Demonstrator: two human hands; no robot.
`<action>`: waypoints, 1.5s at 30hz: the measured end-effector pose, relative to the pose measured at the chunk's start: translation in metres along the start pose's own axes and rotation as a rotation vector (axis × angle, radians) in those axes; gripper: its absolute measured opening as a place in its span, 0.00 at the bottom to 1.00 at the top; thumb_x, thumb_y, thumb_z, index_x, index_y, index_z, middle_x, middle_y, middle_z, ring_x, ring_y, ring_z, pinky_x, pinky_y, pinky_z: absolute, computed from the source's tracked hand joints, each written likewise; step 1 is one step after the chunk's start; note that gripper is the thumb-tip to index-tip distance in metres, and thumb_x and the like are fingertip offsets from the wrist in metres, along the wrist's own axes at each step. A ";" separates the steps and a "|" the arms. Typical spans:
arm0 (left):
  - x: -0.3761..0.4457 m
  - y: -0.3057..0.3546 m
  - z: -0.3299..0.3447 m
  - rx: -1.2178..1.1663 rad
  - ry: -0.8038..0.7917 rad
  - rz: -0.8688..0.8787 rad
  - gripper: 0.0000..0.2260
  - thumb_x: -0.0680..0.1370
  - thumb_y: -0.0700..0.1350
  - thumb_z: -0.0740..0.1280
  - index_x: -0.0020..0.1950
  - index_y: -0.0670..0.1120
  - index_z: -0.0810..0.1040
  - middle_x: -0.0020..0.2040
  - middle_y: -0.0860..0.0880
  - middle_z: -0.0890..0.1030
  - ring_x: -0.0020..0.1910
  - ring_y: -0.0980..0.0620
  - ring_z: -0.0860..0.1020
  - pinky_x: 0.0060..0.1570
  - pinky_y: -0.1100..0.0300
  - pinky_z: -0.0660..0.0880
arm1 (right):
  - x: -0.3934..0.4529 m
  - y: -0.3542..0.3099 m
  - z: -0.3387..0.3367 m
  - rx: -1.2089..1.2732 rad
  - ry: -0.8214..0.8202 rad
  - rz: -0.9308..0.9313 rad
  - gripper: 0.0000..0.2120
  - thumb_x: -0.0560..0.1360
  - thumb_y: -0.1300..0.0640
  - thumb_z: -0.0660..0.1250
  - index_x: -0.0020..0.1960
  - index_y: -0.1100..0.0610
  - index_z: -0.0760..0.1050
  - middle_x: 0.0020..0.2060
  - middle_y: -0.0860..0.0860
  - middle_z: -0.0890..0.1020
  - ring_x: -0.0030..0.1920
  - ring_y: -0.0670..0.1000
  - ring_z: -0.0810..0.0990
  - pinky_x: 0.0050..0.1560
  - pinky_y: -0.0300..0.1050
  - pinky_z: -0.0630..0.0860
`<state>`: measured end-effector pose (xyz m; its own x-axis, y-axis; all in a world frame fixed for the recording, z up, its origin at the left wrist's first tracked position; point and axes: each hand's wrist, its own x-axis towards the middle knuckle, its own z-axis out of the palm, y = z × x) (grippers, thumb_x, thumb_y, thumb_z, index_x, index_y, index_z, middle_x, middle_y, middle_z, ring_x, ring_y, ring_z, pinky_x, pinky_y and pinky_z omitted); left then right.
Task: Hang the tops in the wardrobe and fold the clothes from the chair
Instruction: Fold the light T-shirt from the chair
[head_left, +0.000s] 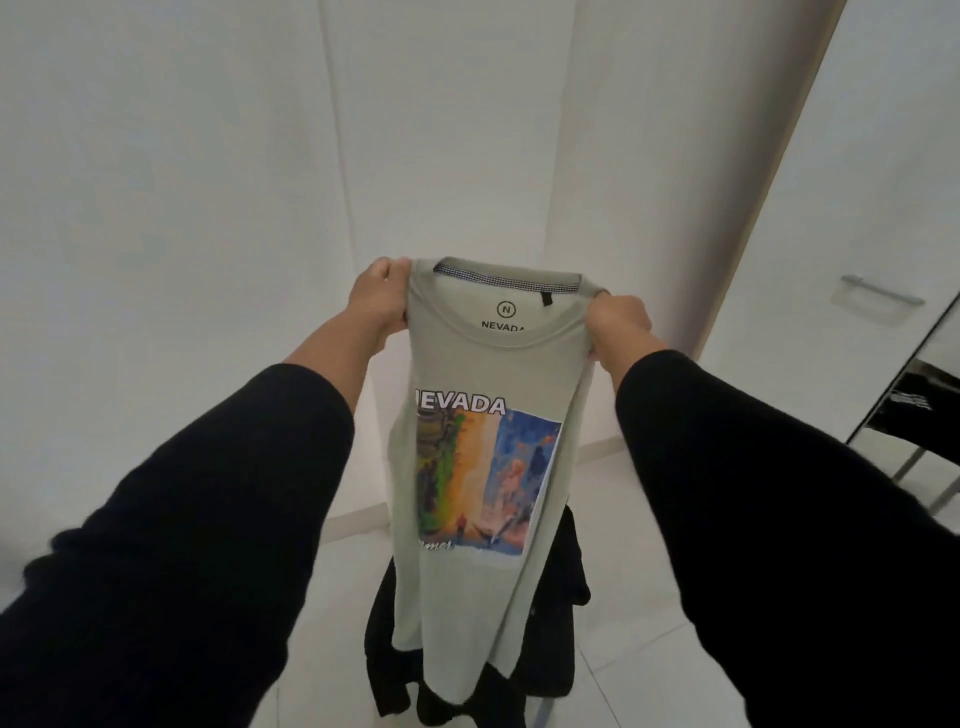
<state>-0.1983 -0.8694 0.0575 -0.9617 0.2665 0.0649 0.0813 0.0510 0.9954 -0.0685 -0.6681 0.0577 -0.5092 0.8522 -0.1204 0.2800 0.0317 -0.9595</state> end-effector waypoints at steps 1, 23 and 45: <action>0.010 -0.002 0.009 0.052 0.079 0.019 0.10 0.79 0.53 0.59 0.42 0.50 0.73 0.47 0.48 0.75 0.46 0.47 0.74 0.51 0.50 0.78 | 0.008 -0.001 0.004 0.005 0.033 0.005 0.17 0.78 0.55 0.58 0.63 0.62 0.73 0.59 0.59 0.78 0.59 0.60 0.77 0.60 0.52 0.75; 0.132 0.033 0.059 -0.449 -0.074 0.094 0.15 0.84 0.50 0.48 0.54 0.46 0.72 0.50 0.47 0.78 0.48 0.51 0.77 0.54 0.54 0.75 | 0.139 -0.087 0.053 0.558 -0.358 0.010 0.15 0.81 0.55 0.51 0.50 0.57 0.76 0.48 0.57 0.82 0.53 0.58 0.80 0.57 0.57 0.76; 0.170 0.005 0.071 -0.265 -0.252 -0.163 0.16 0.82 0.52 0.54 0.48 0.46 0.79 0.36 0.52 0.85 0.39 0.54 0.82 0.43 0.59 0.77 | 0.194 -0.049 0.082 0.459 -0.532 0.069 0.19 0.82 0.51 0.54 0.62 0.63 0.75 0.55 0.58 0.82 0.54 0.57 0.81 0.55 0.52 0.78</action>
<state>-0.3424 -0.7561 0.0686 -0.8594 0.5047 -0.0822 -0.1691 -0.1287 0.9772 -0.2478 -0.5471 0.0604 -0.8643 0.4692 -0.1811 0.0145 -0.3366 -0.9415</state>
